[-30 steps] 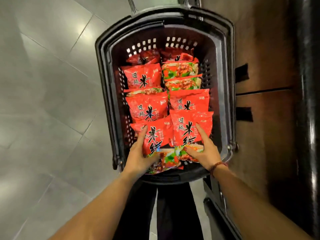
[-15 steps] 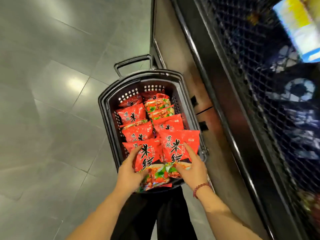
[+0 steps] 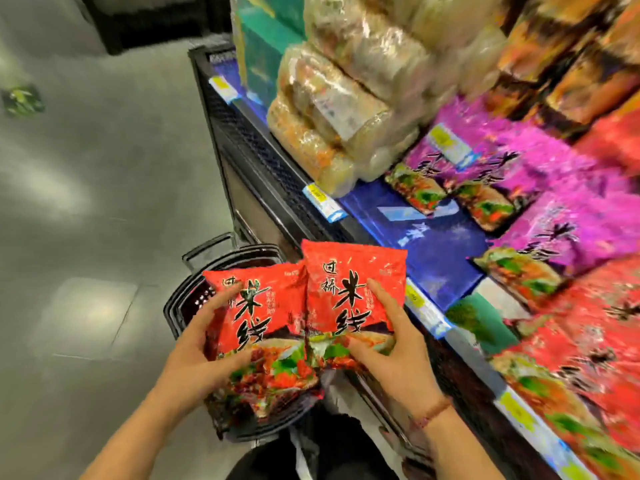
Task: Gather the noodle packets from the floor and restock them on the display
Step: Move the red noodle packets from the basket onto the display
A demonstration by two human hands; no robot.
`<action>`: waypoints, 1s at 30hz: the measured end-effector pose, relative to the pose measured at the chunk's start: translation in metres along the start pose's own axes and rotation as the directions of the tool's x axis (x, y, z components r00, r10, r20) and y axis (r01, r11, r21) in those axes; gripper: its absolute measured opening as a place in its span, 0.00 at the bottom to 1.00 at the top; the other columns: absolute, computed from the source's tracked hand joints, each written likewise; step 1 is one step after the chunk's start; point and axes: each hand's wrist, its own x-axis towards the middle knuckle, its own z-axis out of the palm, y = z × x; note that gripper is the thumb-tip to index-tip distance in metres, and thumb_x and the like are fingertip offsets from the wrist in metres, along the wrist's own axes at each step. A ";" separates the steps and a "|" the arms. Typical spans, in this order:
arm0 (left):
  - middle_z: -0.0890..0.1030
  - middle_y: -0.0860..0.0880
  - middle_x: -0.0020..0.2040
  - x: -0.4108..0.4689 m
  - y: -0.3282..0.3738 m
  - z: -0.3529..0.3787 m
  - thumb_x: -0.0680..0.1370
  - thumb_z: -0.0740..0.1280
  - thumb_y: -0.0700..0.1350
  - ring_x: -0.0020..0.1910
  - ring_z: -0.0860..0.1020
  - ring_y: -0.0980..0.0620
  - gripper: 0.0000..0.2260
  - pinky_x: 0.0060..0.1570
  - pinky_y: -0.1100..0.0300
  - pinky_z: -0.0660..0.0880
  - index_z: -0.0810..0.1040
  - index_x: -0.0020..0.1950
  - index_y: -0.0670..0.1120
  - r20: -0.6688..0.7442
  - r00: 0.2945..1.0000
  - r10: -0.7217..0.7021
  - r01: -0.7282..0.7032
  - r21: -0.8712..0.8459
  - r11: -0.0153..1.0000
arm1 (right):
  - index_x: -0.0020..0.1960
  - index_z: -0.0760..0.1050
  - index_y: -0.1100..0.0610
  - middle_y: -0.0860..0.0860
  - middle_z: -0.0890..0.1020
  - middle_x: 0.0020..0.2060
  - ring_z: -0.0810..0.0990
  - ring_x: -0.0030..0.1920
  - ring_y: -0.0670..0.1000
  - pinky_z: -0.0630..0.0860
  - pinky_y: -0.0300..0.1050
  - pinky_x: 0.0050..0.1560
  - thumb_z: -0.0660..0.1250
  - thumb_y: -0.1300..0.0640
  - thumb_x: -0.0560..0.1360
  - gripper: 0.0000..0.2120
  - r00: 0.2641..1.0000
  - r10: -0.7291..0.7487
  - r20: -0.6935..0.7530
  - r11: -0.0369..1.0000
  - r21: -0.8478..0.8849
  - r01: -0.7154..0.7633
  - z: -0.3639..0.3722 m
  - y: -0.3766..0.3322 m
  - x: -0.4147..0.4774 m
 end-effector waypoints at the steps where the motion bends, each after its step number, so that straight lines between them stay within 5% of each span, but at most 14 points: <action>1: 0.77 0.63 0.64 0.002 0.012 0.009 0.60 0.80 0.49 0.61 0.78 0.57 0.37 0.56 0.58 0.78 0.72 0.67 0.66 0.012 0.999 0.034 -0.034 -0.006 0.999 | 0.70 0.66 0.50 0.46 0.72 0.66 0.78 0.40 0.29 0.72 0.24 0.43 0.72 0.73 0.68 0.36 0.999 -0.019 -0.028 1.000 0.012 0.019 -0.012 -0.012 -0.006; 4: 0.76 0.61 0.65 0.013 0.046 0.044 0.60 0.80 0.50 0.64 0.76 0.57 0.37 0.61 0.57 0.75 0.72 0.67 0.66 0.063 0.985 0.160 -0.161 0.020 0.987 | 0.70 0.66 0.46 0.42 0.75 0.63 0.79 0.47 0.31 0.74 0.27 0.48 0.74 0.70 0.69 0.37 0.988 -0.076 -0.135 0.997 -0.005 0.076 -0.053 -0.027 -0.017; 7: 0.76 0.61 0.66 0.025 0.077 0.088 0.59 0.80 0.50 0.65 0.75 0.59 0.36 0.59 0.67 0.73 0.73 0.65 0.68 0.145 0.953 0.265 -0.268 -0.001 0.964 | 0.70 0.66 0.38 0.37 0.73 0.66 0.75 0.63 0.38 0.71 0.37 0.64 0.76 0.62 0.68 0.38 0.955 -0.116 -0.274 0.992 -0.071 0.101 -0.097 -0.029 -0.033; 10: 0.77 0.60 0.65 0.036 0.103 0.143 0.56 0.82 0.56 0.62 0.77 0.59 0.38 0.54 0.68 0.75 0.74 0.64 0.67 0.230 0.923 0.308 -0.302 -0.061 0.951 | 0.70 0.65 0.42 0.23 0.68 0.63 0.64 0.64 0.25 0.60 0.21 0.60 0.76 0.65 0.68 0.38 0.913 -0.148 -0.380 0.988 -0.101 0.118 -0.148 -0.032 -0.052; 13: 0.78 0.59 0.65 0.043 0.123 0.204 0.62 0.82 0.51 0.61 0.78 0.55 0.35 0.57 0.60 0.77 0.73 0.65 0.66 0.294 0.891 0.347 -0.337 -0.084 0.938 | 0.71 0.65 0.41 0.26 0.66 0.66 0.66 0.66 0.30 0.61 0.24 0.63 0.76 0.63 0.69 0.38 0.874 -0.144 -0.464 0.989 -0.100 0.110 -0.200 -0.025 -0.072; 16: 0.79 0.61 0.62 0.050 0.137 0.264 0.63 0.82 0.43 0.57 0.81 0.56 0.36 0.50 0.64 0.78 0.73 0.65 0.67 0.358 0.847 0.394 -0.382 -0.105 0.918 | 0.71 0.64 0.37 0.23 0.64 0.65 0.68 0.66 0.34 0.63 0.30 0.65 0.76 0.60 0.69 0.38 0.834 -0.158 -0.529 0.987 -0.118 0.111 -0.252 -0.019 -0.090; 20: 0.77 0.57 0.66 0.057 0.150 0.335 0.58 0.78 0.54 0.64 0.77 0.51 0.38 0.63 0.45 0.74 0.71 0.67 0.66 0.420 0.799 0.430 -0.427 -0.107 0.898 | 0.70 0.63 0.36 0.20 0.63 0.63 0.59 0.67 0.26 0.58 0.20 0.61 0.76 0.60 0.70 0.37 0.767 -0.189 -0.613 0.981 -0.151 0.122 -0.313 -0.013 -0.112; 24: 0.75 0.61 0.67 0.060 0.164 0.391 0.59 0.76 0.56 0.66 0.75 0.49 0.38 0.66 0.41 0.70 0.70 0.67 0.68 0.445 0.757 0.479 -0.508 -0.062 0.859 | 0.69 0.64 0.34 0.24 0.66 0.65 0.63 0.68 0.31 0.61 0.28 0.67 0.77 0.58 0.68 0.38 0.711 -0.208 -0.672 0.977 -0.173 0.123 -0.361 -0.002 -0.125; 27: 0.76 0.64 0.64 0.069 0.173 0.423 0.59 0.77 0.54 0.64 0.75 0.53 0.36 0.62 0.54 0.73 0.72 0.65 0.69 0.445 0.734 0.513 -0.542 -0.071 0.838 | 0.69 0.65 0.37 0.30 0.70 0.66 0.70 0.65 0.33 0.68 0.39 0.67 0.76 0.63 0.68 0.38 0.679 -0.209 -0.703 0.977 -0.171 0.124 -0.389 -0.003 -0.129; 30: 0.75 0.71 0.61 0.083 0.182 0.448 0.64 0.82 0.45 0.62 0.74 0.67 0.34 0.55 0.73 0.71 0.73 0.61 0.72 0.464 0.701 0.542 -0.566 -0.100 0.818 | 0.69 0.66 0.45 0.37 0.71 0.64 0.75 0.45 0.24 0.70 0.21 0.45 0.73 0.70 0.69 0.36 0.639 -0.212 -0.739 0.977 -0.149 0.152 -0.416 -0.006 -0.127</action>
